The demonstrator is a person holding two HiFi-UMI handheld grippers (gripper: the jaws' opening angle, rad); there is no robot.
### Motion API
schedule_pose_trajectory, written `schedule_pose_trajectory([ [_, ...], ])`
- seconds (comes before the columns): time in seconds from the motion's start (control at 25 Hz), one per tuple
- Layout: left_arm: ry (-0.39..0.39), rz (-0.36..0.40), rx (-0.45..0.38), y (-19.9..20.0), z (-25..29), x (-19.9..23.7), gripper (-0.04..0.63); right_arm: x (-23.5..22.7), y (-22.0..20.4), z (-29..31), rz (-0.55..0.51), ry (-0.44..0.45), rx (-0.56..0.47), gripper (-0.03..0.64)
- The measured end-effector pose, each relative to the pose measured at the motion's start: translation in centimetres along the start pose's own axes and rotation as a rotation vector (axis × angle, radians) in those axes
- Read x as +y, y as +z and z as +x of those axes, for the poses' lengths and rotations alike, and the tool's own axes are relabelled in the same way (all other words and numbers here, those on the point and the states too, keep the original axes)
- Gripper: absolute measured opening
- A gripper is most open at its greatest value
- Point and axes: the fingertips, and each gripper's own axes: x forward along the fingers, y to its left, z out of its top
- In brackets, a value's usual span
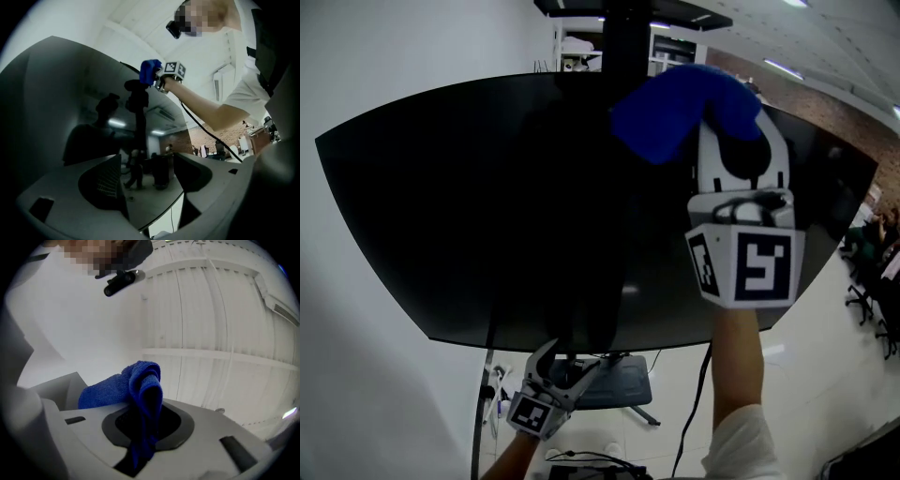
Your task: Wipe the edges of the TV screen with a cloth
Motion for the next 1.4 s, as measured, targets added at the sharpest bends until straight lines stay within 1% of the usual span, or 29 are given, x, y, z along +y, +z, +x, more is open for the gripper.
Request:
schedule_pose_trajectory([
  [0.08,-0.035,-0.007,-0.013,0.0,1.0,-0.5,0.333,-0.9,0.6,3.2,-0.044,0.006,0.004,0.066],
  [0.12,-0.055,-0.010,-0.020,-0.1,1.5,-0.8,0.333,-0.9,0.5,4.5,-0.090,0.021,0.027,0.066],
  [0.2,-0.103,-0.020,-0.028,-0.2,2.2,-1.6,0.333,-0.1,-0.4,6.3,-0.208,0.067,0.109,0.067],
  [0.28,-0.161,-0.041,-0.024,-0.7,2.8,-2.3,0.333,0.7,-1.9,6.9,-0.302,0.093,0.186,0.069],
  [0.4,-0.258,-0.071,-0.018,-1.4,4.3,-4.0,0.333,-0.7,-4.7,6.2,-0.385,0.079,0.290,0.075],
  [0.48,-0.312,-0.099,-0.026,-1.5,5.6,-5.6,0.333,-3.2,-6.6,5.2,-0.399,0.053,0.355,0.077],
  [0.56,-0.368,-0.129,-0.032,-1.5,7.1,-7.6,0.333,-7.1,-8.2,3.6,-0.397,0.006,0.416,0.077],
  [0.64,-0.435,-0.146,-0.029,-1.6,9.0,-10.5,0.333,-12.5,-9.5,1.1,-0.404,-0.062,0.484,0.075],
  [0.76,-0.540,-0.155,-0.016,-1.8,11.6,-15.1,0.333,-21.4,-11.0,-3.2,-0.441,-0.173,0.593,0.075],
  [0.88,-0.605,-0.158,-0.014,-2.2,14.0,-18.4,0.333,-28.9,-13.2,-6.4,-0.434,-0.255,0.671,0.075],
  [1.0,-0.653,-0.169,-0.004,-3.0,16.3,-20.9,0.333,-35.3,-14.9,-9.4,-0.409,-0.328,0.737,0.075],
  [1.16,-0.702,-0.167,0.010,-4.4,19.3,-24.1,0.333,-43.5,-17.1,-14.0,-0.328,-0.450,0.784,0.075],
  [1.24,-0.724,-0.160,0.012,-5.1,20.7,-25.6,0.333,-47.0,-18.0,-15.9,-0.341,-0.504,0.817,0.075],
  [1.4,-0.758,-0.168,0.026,-6.1,23.1,-28.4,0.333,-52.5,-19.0,-18.6,-0.384,-0.571,0.875,0.075],
])
